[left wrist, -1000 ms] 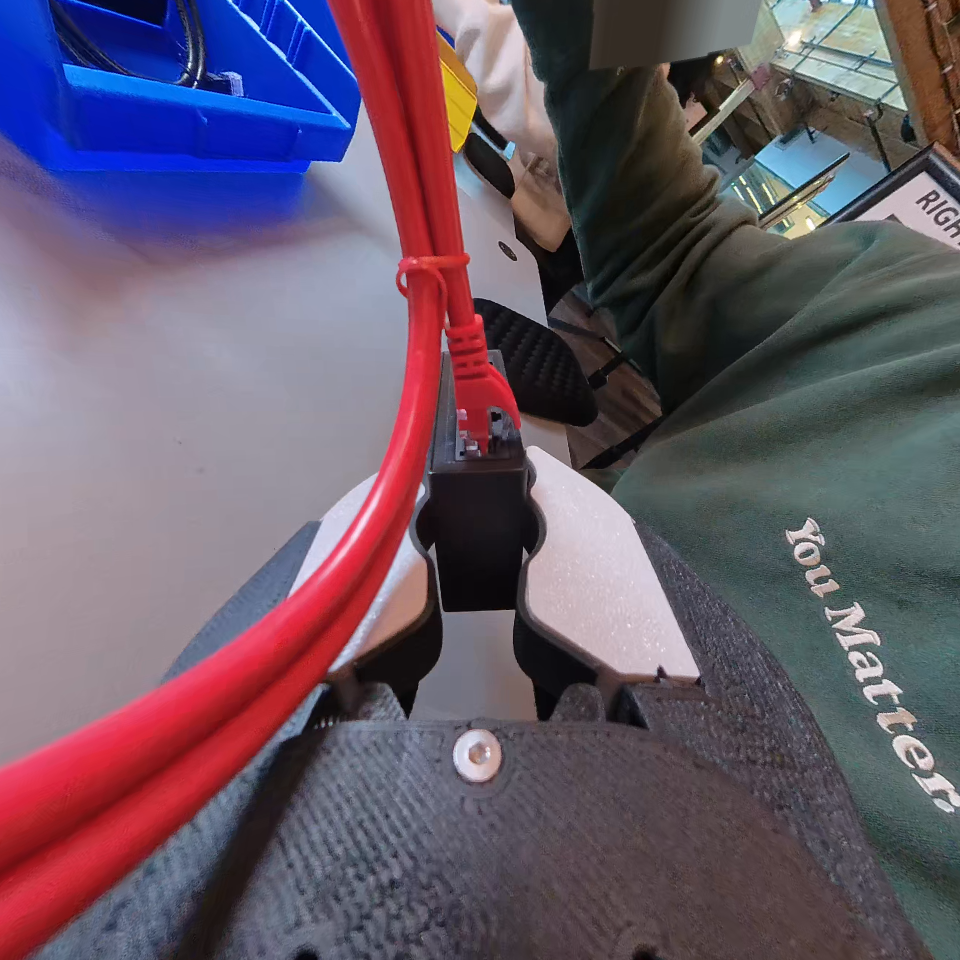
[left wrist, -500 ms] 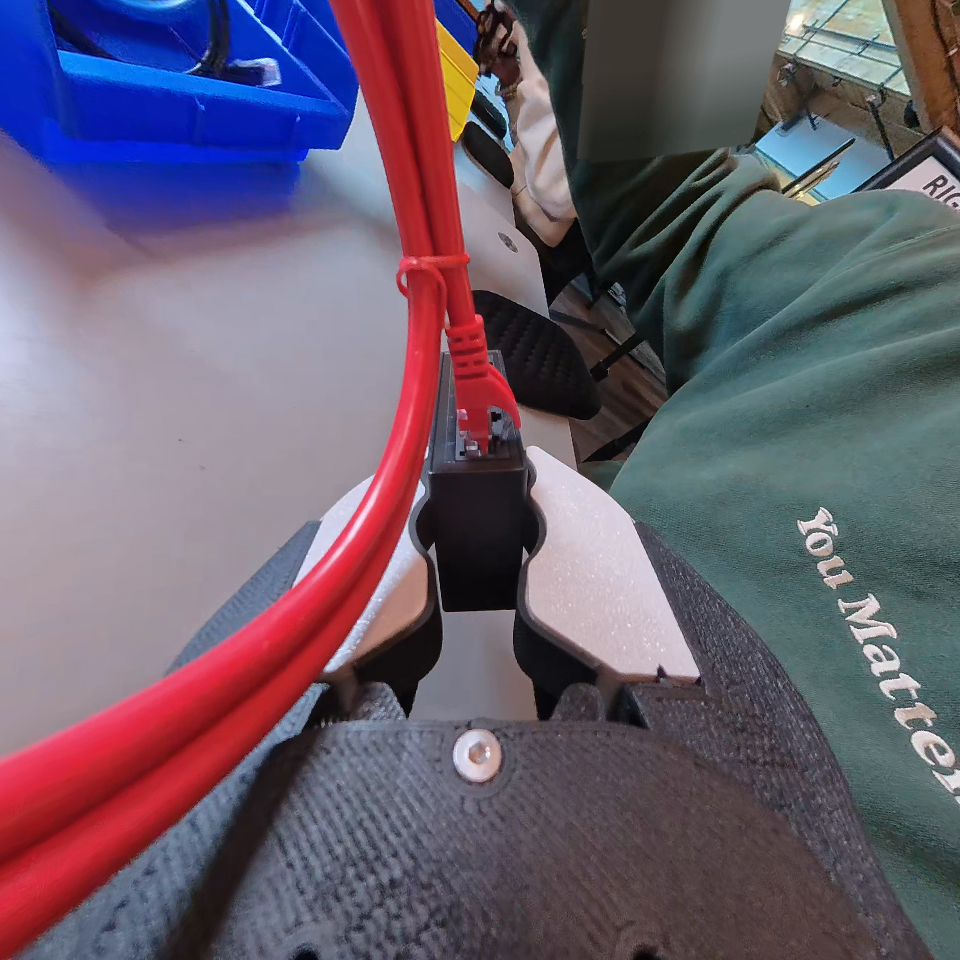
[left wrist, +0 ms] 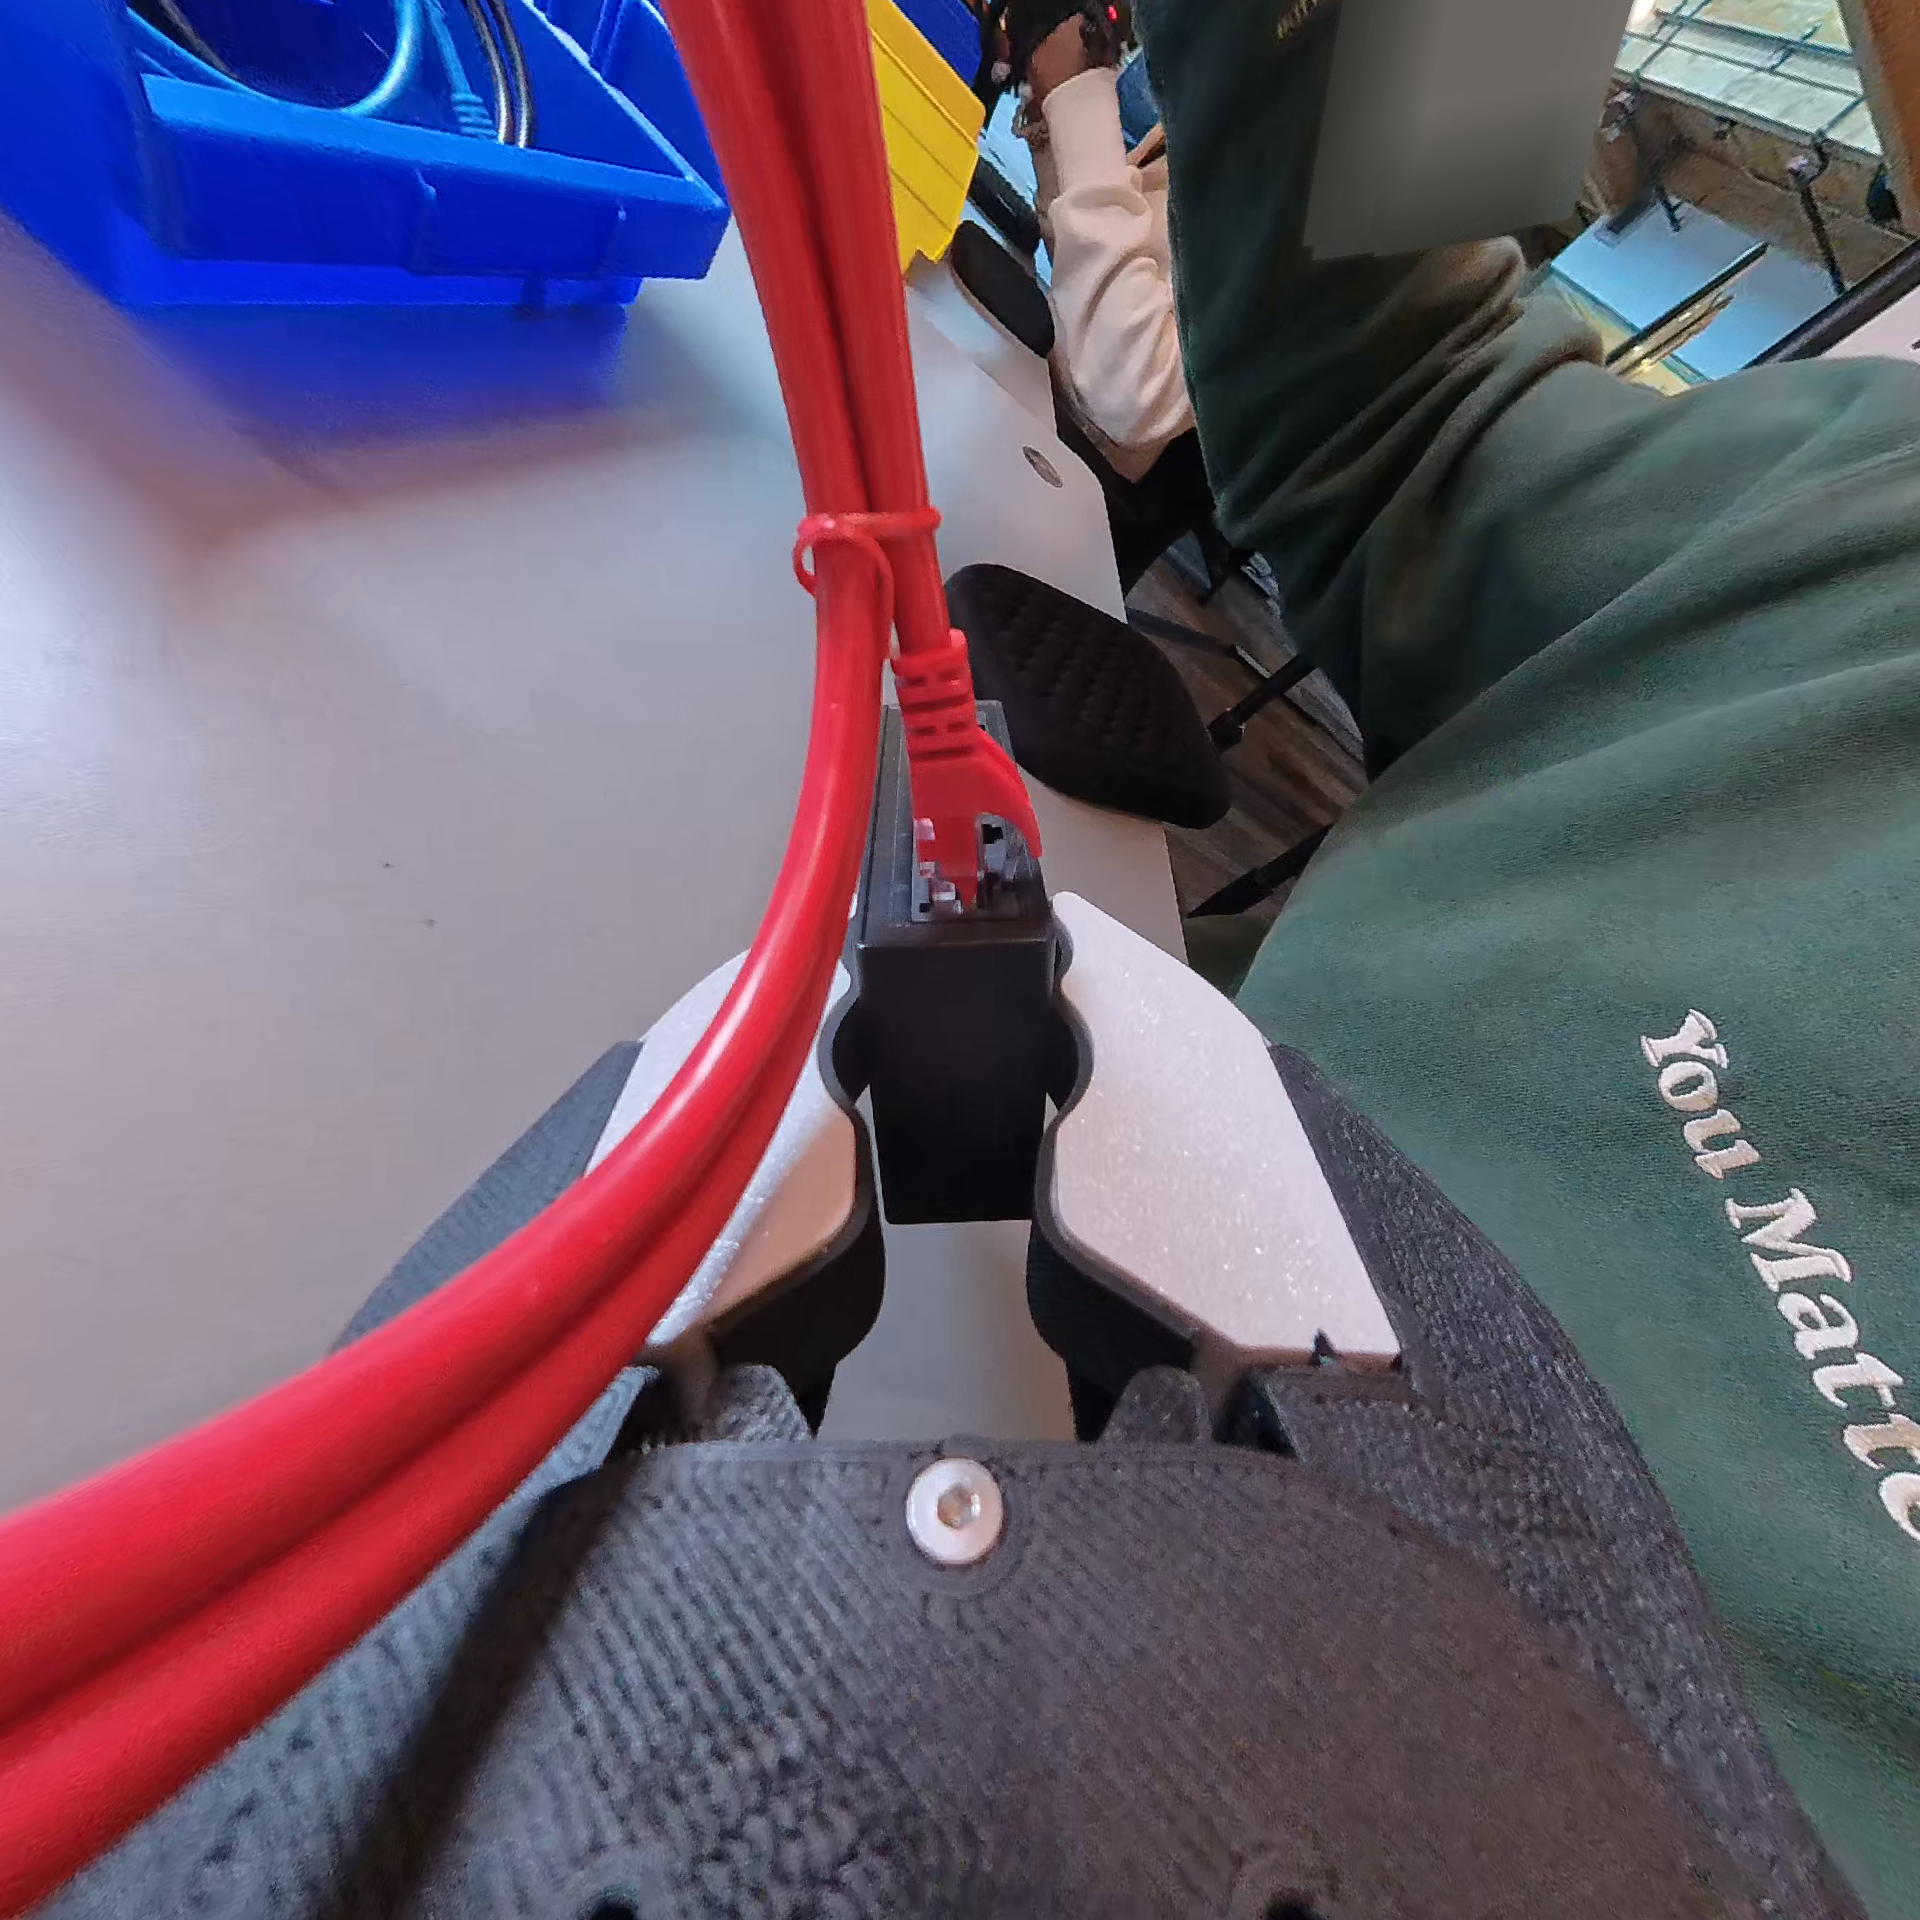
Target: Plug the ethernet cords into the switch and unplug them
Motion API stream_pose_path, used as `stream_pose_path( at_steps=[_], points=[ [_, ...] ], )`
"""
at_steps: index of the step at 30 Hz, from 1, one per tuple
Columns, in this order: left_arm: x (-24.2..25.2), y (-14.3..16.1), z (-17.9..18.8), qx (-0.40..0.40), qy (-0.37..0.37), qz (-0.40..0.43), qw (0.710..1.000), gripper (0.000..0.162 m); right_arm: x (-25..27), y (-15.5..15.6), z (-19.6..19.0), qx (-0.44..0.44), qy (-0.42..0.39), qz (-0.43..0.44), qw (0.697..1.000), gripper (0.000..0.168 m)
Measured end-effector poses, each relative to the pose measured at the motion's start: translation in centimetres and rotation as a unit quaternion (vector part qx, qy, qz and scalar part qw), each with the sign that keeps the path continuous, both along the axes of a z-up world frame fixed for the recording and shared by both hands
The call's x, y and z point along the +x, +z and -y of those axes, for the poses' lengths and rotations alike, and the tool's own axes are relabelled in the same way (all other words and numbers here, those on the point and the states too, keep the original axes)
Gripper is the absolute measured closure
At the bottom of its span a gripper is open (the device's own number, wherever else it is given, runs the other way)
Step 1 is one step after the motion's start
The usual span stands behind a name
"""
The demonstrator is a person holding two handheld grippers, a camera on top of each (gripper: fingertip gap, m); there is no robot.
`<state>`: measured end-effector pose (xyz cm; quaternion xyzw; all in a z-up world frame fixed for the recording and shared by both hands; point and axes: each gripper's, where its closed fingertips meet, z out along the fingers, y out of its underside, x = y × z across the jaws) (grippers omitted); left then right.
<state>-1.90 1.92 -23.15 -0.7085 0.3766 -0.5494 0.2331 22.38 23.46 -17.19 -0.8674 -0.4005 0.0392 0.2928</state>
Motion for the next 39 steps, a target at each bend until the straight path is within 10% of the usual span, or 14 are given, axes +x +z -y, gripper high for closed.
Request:
stream_pose_path(
  at_steps=[1,7,16,29,39],
  points=[
    [0.0,0.0,-0.1,0.002,0.003,0.001,1.0,0.133,-1.6,0.7,0.4,0.022,0.021,-0.024,0.999,0.121],
    [-0.2,0.0,-1.2,0.018,0.033,0.004,0.999,0.133,-13.2,2.7,7.9,0.036,0.177,-0.208,0.961,0.125],
    [0.3,-0.5,-0.6,0.036,0.021,-0.01,0.999,0.133,-25.7,-2.6,18.0,-0.127,0.311,-0.338,0.879,0.139],
    [0.4,-2.7,0.8,-0.001,-0.018,-0.072,0.997,0.133,-27.5,-4.6,20.2,-0.198,0.363,-0.334,0.847,0.151],
    [0.4,-4.4,1.6,-0.031,-0.024,-0.121,0.992,0.131,-27.3,-6.0,20.9,-0.078,0.38,-0.332,0.86,0.152]
  ],
)
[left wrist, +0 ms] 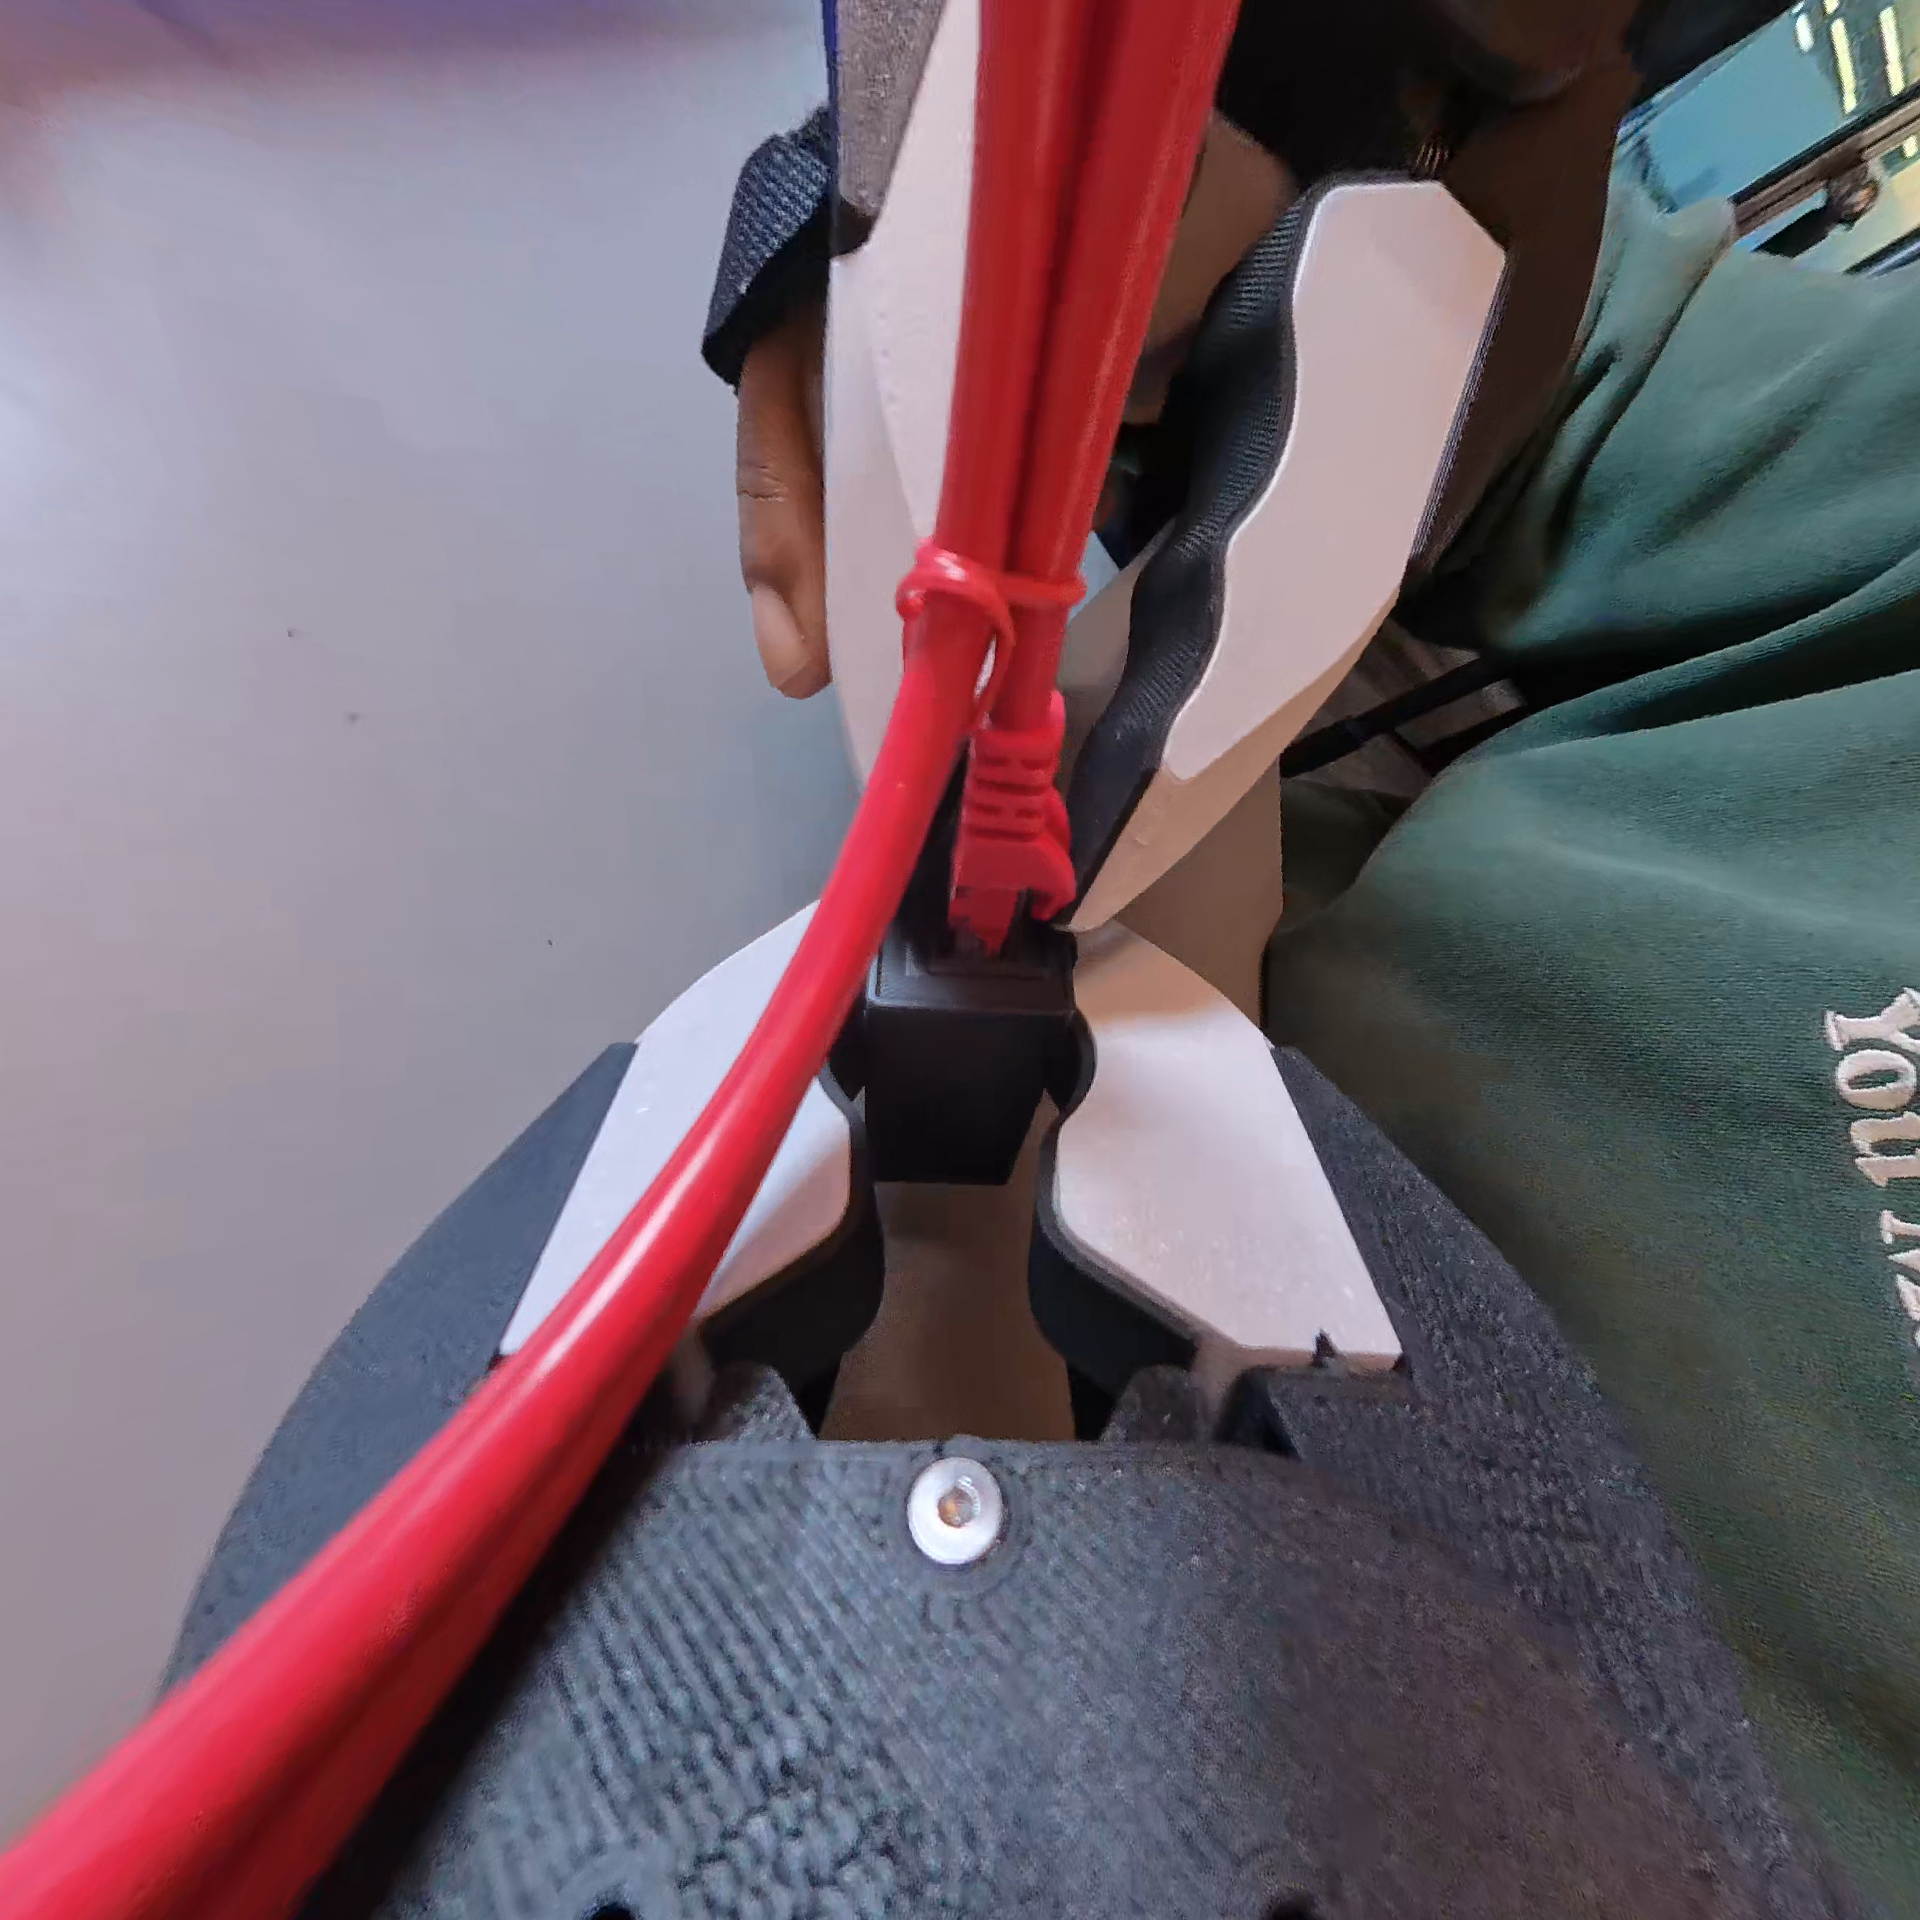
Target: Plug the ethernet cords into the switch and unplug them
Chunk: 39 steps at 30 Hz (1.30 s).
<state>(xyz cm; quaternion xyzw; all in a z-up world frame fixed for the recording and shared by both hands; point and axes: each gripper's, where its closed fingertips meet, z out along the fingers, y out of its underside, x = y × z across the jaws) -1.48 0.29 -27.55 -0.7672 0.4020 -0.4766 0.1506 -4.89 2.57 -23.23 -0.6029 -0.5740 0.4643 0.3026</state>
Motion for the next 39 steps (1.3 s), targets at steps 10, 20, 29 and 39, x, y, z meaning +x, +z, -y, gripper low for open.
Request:
stream_pose_path(
  at_steps=[10,20,29,39],
  points=[
    [-0.3,-0.6,-0.7,0.142,-0.003,-0.073,0.987,0.131,0.5,0.4,0.5,0.171,-0.043,-0.052,0.983,0.152],
    [-0.1,-0.5,0.3,0.216,-0.051,-0.109,0.969,0.133,1.0,0.4,2.0,-0.013,0.032,-0.034,0.999,0.155],
    [0.6,0.2,0.6,0.164,-0.03,-0.076,0.983,0.131,1.1,0.9,1.5,0.042,0.011,-0.039,0.998,0.153],
    [1.1,0.6,1.5,0.128,-0.03,-0.052,0.99,0.133,1.4,2.4,0.8,0.095,-0.037,-0.074,0.992,0.155]
  ],
)
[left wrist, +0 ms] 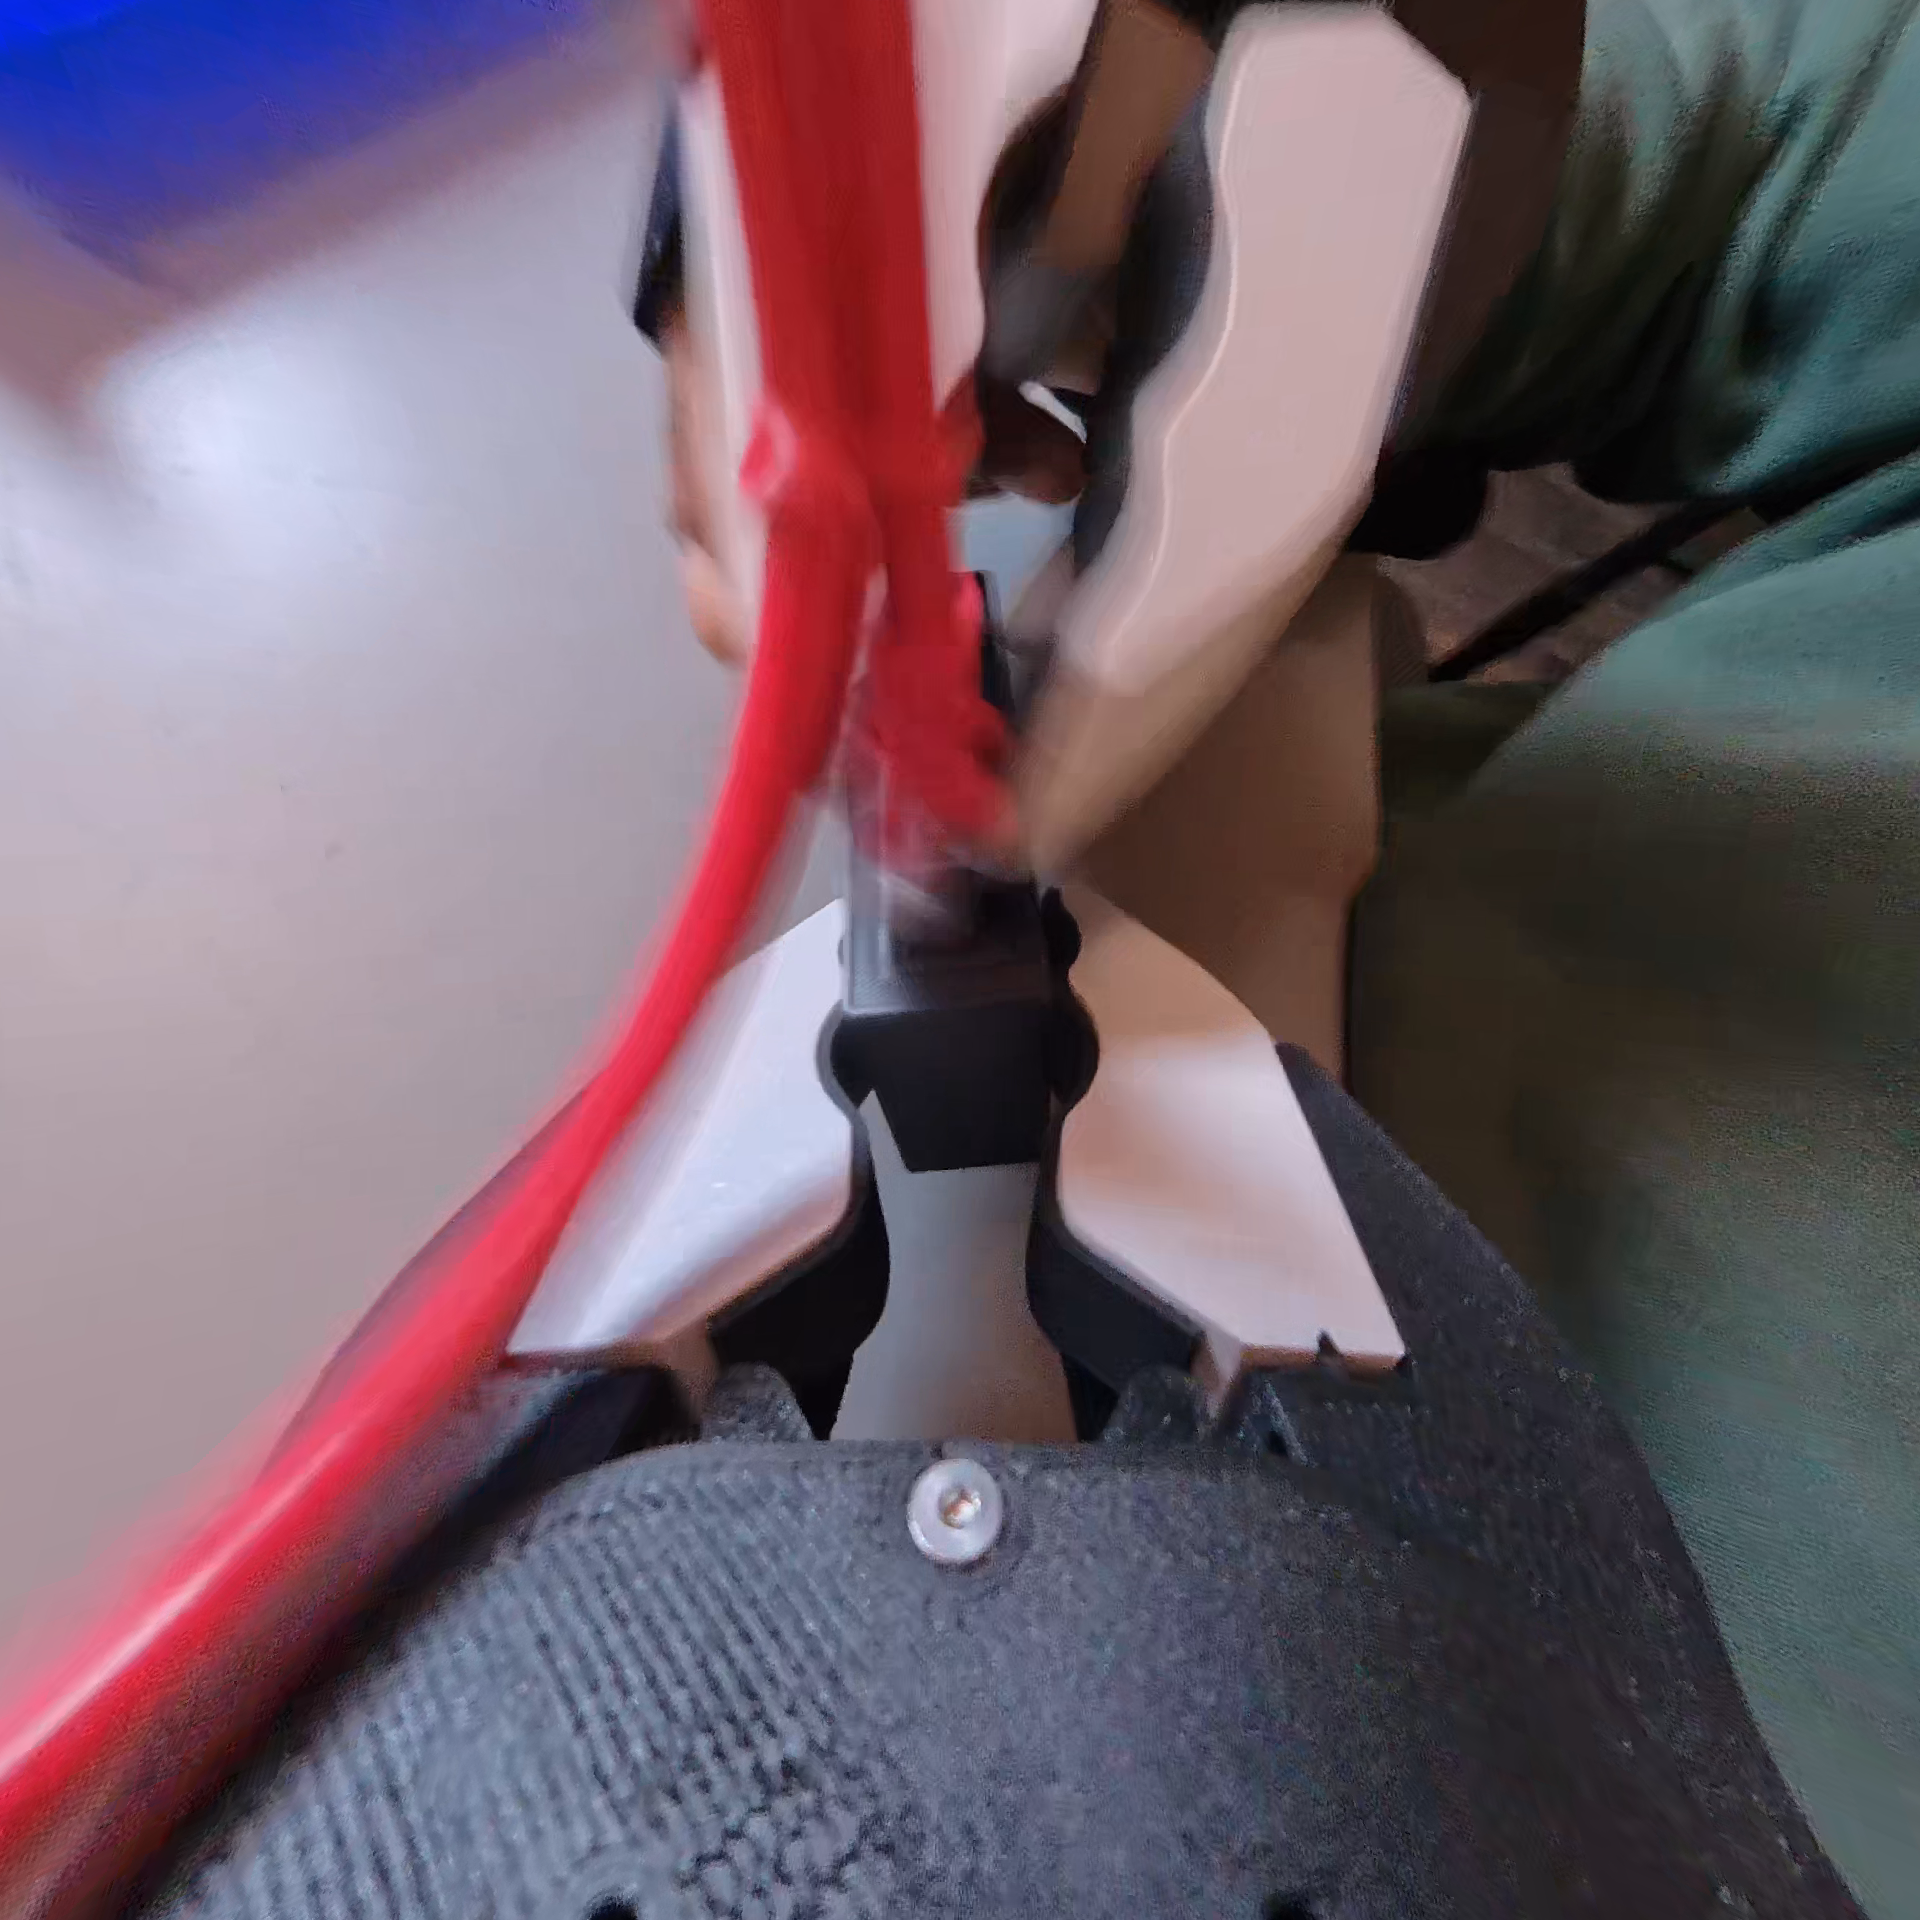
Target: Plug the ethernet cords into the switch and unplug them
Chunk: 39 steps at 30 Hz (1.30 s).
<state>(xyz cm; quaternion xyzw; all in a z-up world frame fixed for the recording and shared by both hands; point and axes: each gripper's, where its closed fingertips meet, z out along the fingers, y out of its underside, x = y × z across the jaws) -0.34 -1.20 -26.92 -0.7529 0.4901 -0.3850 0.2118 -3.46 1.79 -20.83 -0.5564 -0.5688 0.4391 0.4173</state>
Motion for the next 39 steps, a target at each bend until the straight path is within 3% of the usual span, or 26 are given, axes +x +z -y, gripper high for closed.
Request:
stream_pose_path(
  at_steps=[1,2,3,4,6,10,13,18,22,26,29,35,39],
  points=[
    [0.9,0.4,2.5,-0.034,-0.063,0.029,0.997,0.132,0.6,0.9,-1.8,0.057,-0.049,-0.014,0.997,0.155],
    [1.7,0.0,3.5,-0.024,-0.074,0.02,0.997,0.131,0.8,2.0,-1.4,0.042,-0.024,-0.037,0.998,0.155],
    [1.7,-0.4,2.0,0.052,-0.05,-0.007,0.997,0.131,0.6,2.4,0.0,0.012,0.019,-0.039,0.999,0.155],
    [1.1,0.6,0.3,0.071,-0.017,0.002,0.997,0.132,0.5,2.5,0.8,0.038,0.026,-0.038,0.998,0.155],
    [-0.1,2.3,-0.8,0.047,-0.003,0.039,0.998,0.132,0.7,3.5,0.6,0.033,0.014,-0.051,0.998,0.155],
    [-0.9,2.8,-1.2,0.046,-0.006,0.059,0.997,0.133,3.7,7.5,-3.3,-0.041,-0.034,-0.138,0.989,0.154],
    [-2.0,3.4,-2.7,0.035,0.022,0.086,0.995,0.133,7.3,10.5,-6.6,-0.03,-0.092,-0.157,0.983,0.155],
    [-2.9,4.4,-4.2,0.012,0.053,0.127,0.99,0.133,15.0,13.2,-12.8,-0.013,-0.216,-0.092,0.972,0.154],
    [-2.9,4.4,-4.1,0.016,0.054,0.127,0.99,0.133,20.0,10.9,-16.5,-0.106,-0.279,-0.002,0.954,0.154],
    [-2.6,5.5,-3.7,-0.02,0.055,0.165,0.985,0.133,23.2,4.2,-18.3,-0.271,-0.317,0.107,0.903,0.154],
    [-2.8,5.9,-3.8,-0.037,0.056,0.184,0.981,0.133,25.5,1.2,-19.7,-0.235,-0.38,0.203,0.871,0.152],
    [-2.6,5.2,-3.9,-0.039,0.056,0.173,0.983,0.133,27.1,2.9,-22.0,-0.087,-0.44,0.3,0.842,0.124],
    [-2.5,4.8,-3.7,-0.039,0.052,0.164,0.984,0.133,26.6,2.6,-23.5,-0.048,-0.434,0.34,0.833,0.121]
  ],
)
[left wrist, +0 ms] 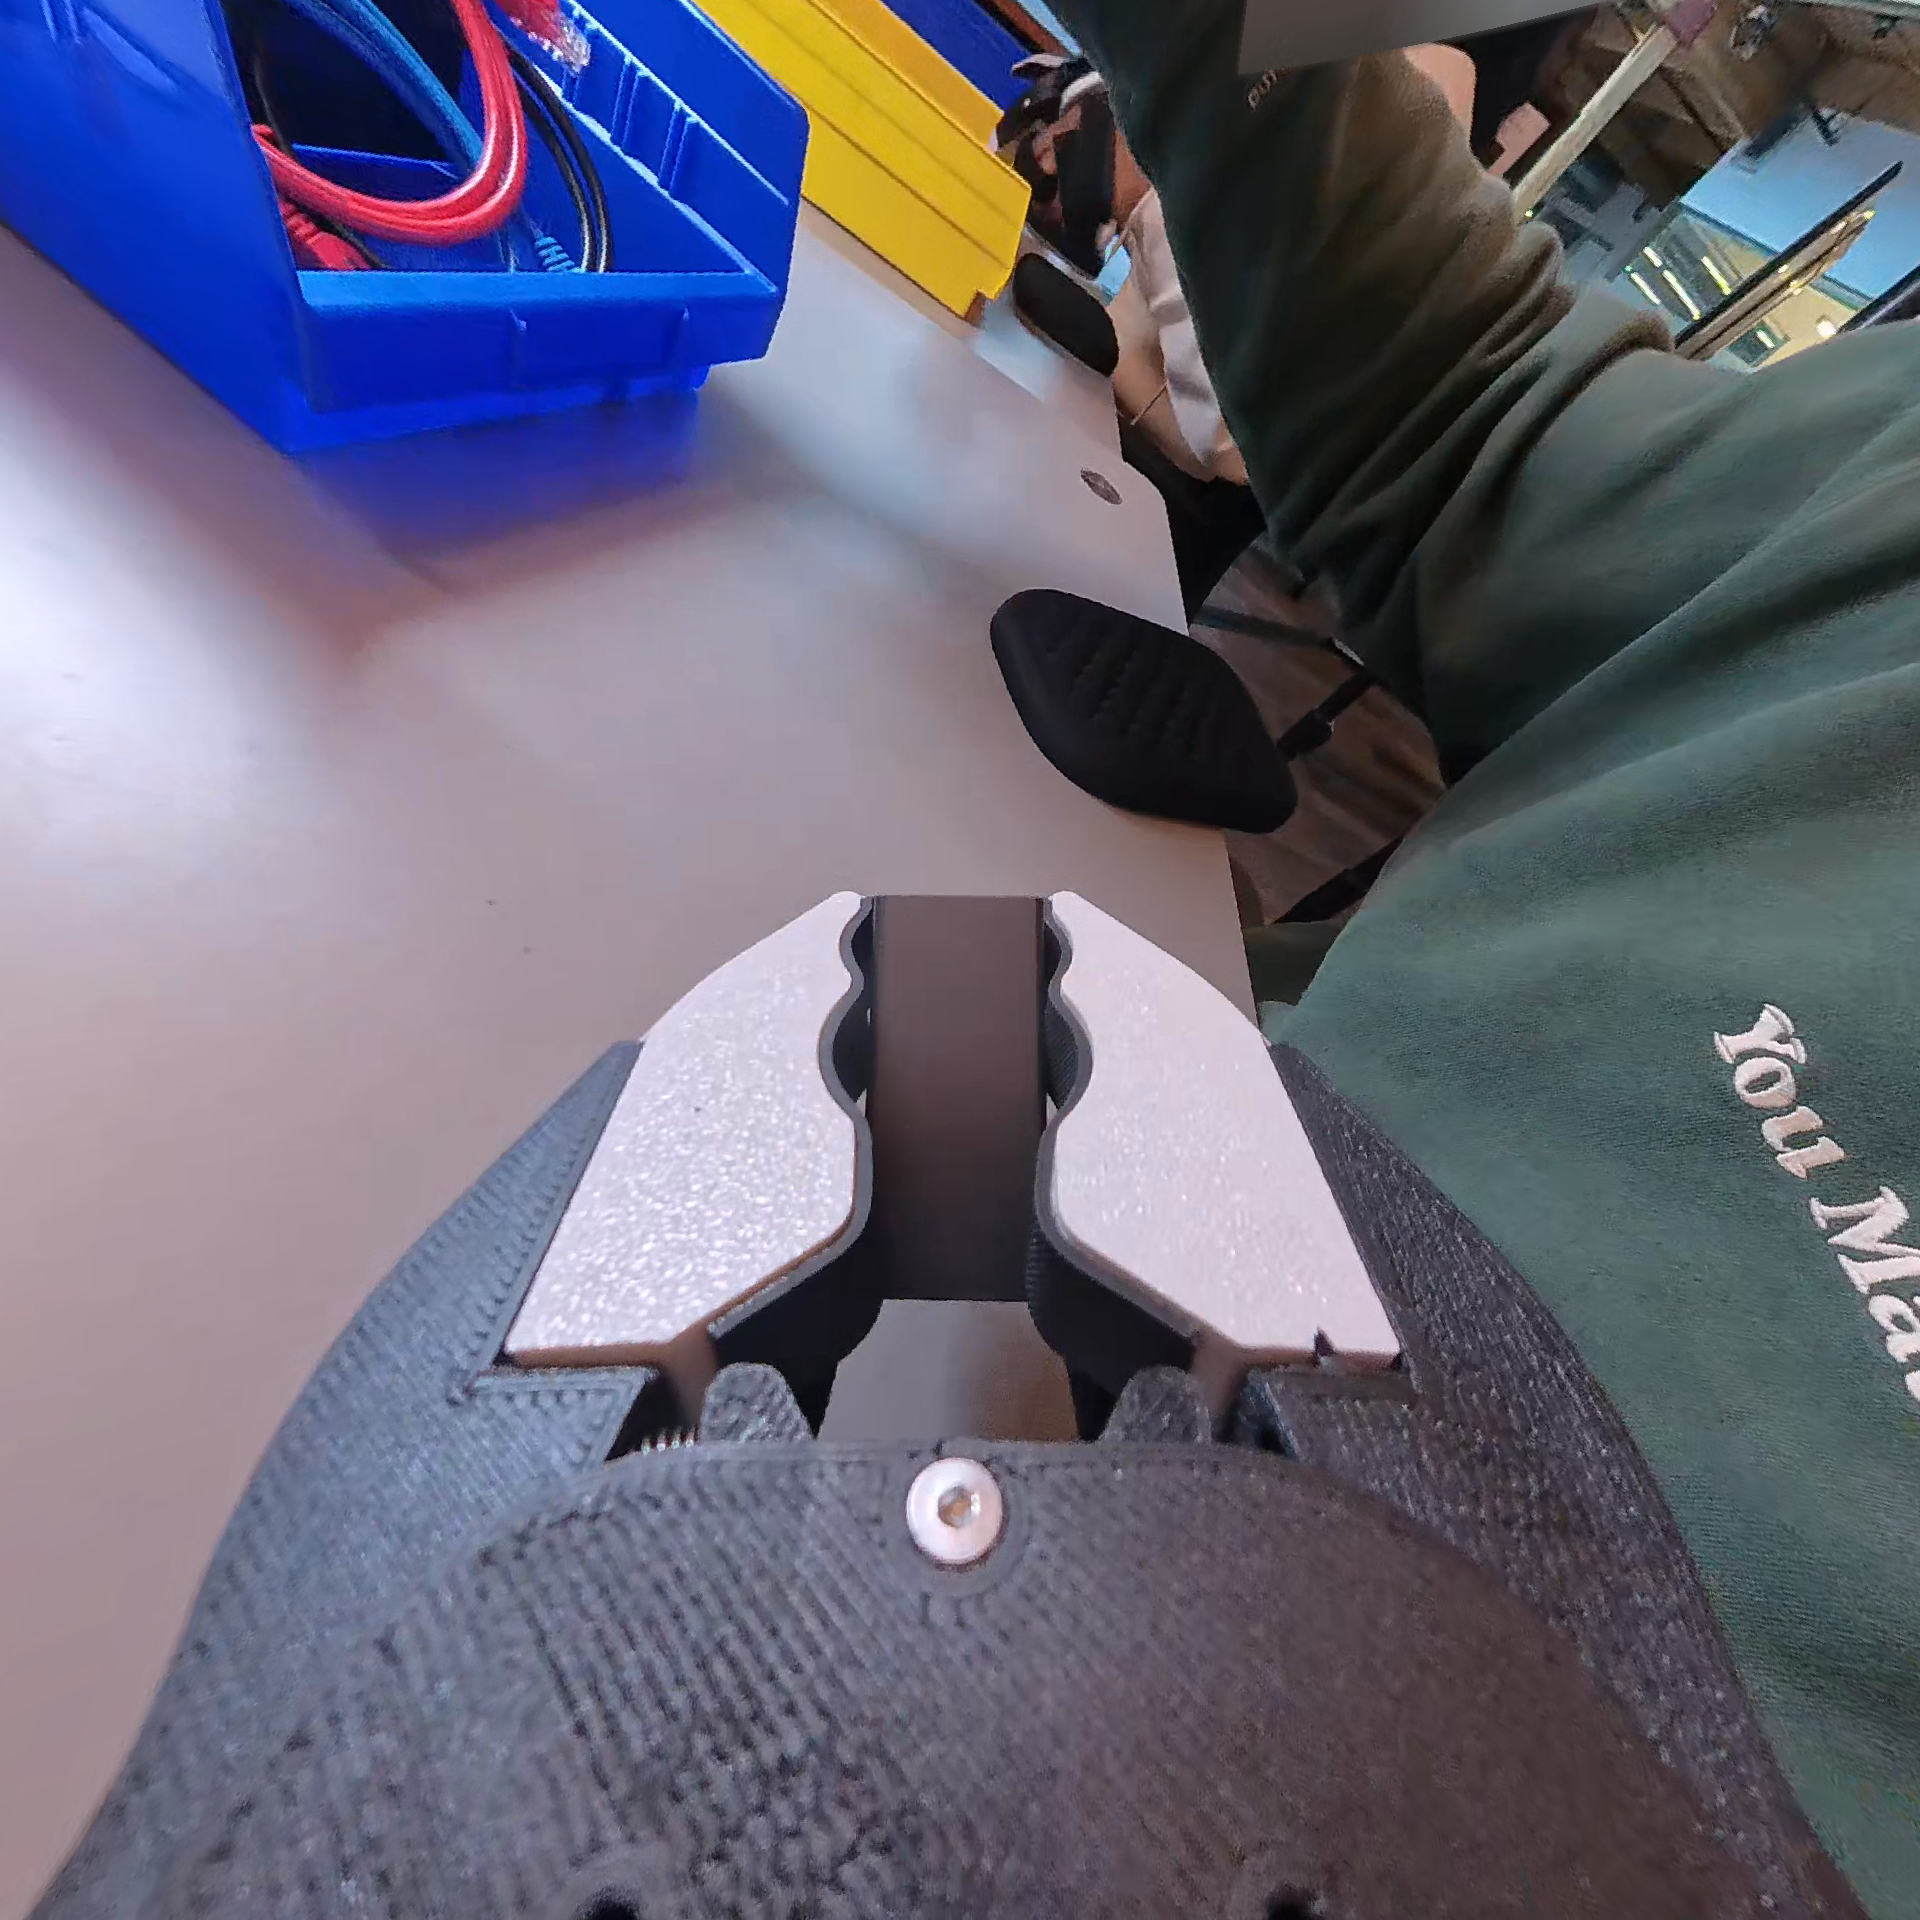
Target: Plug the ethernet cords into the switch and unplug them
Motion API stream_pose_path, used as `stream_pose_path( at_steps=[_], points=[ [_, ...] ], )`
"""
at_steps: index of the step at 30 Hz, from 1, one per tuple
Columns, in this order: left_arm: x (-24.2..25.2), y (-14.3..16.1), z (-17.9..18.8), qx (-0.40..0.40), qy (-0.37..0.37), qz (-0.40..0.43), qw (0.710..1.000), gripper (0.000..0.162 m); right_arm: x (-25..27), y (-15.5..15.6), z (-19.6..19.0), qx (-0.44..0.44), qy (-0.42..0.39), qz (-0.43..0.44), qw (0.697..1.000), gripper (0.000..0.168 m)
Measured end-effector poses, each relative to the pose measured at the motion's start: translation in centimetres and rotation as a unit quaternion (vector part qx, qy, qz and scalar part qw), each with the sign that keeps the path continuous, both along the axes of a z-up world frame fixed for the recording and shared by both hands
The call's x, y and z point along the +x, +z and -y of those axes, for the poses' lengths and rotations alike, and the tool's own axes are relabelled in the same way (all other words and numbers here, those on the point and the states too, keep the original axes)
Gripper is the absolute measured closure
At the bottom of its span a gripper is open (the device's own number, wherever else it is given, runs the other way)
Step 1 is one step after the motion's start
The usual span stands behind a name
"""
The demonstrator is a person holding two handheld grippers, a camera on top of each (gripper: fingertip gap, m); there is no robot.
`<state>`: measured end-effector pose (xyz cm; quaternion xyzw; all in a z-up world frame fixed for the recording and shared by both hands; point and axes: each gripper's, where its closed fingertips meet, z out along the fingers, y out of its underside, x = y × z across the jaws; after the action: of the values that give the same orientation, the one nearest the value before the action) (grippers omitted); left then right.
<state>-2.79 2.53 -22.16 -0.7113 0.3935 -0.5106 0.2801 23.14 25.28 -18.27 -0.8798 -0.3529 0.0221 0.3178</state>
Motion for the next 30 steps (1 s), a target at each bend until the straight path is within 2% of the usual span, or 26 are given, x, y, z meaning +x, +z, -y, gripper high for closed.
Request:
stream_pose_path(
  at_steps=[5,9,11,13,15,16,18,21,23,26,27,29,30],
  points=[
    [0.1,-0.5,0.1,-0.004,-0.004,-0.007,1.0,0.133,0.6,-2.4,-3.4,0.005,0.013,0.094,0.995,0.124],
    [0.1,-0.8,0.0,-0.009,-0.001,-0.008,1.0,0.133,0.6,-5.4,-4.6,-0.03,0.031,0.143,0.989,0.153],
    [-0.1,-0.6,-0.4,-0.006,0.01,0.0,1.0,0.133,0.5,-6.0,-4.7,-0.023,0.045,0.168,0.984,0.153],
    [-0.3,0.0,-1.1,-0.01,0.028,0.021,0.999,0.133,0.0,-5.2,-4.8,0.007,0.047,0.162,0.986,0.15],
    [-0.7,0.8,-1.8,-0.019,0.045,0.051,0.998,0.133,-1.5,-3.2,-4.6,0.064,0.053,0.13,0.988,0.132],
    [-0.8,1.2,-2.1,-0.023,0.054,0.066,0.996,0.133,-3.4,-2.2,-3.6,0.084,0.073,0.093,0.99,0.123],
    [-1.2,1.9,-2.7,-0.03,0.069,0.097,0.992,0.133,-9.4,-0.5,0.8,0.075,0.154,-0.049,0.984,0.115],
    [-1.4,3.2,-3.0,-0.034,0.077,0.143,0.986,0.133,-17.5,0.9,10.1,-0.023,0.267,-0.241,0.933,0.105],
    [-1.4,4.2,-3.0,-0.024,0.081,0.171,0.982,0.133,-21.2,0.0,15.3,-0.066,0.319,-0.287,0.901,0.103],
    [-1.5,6.3,-2.4,0.004,0.074,0.231,0.97,0.133,-25.4,-2.5,20.4,-0.094,0.35,-0.319,0.876,0.1],
    [-1.5,6.7,-2.0,0.014,0.069,0.242,0.968,0.133,-26.5,-2.7,21.6,-0.099,0.351,-0.346,0.865,0.105],
    [-1.5,7.3,-1.7,0.036,0.069,0.256,0.963,0.133,-27.9,-1.9,23.3,-0.102,0.356,-0.409,0.834,0.131],
    [-1.5,7.6,-1.7,0.043,0.071,0.262,0.962,0.133,-28.1,-1.3,23.5,-0.099,0.352,-0.43,0.825,0.139]
  ],
)
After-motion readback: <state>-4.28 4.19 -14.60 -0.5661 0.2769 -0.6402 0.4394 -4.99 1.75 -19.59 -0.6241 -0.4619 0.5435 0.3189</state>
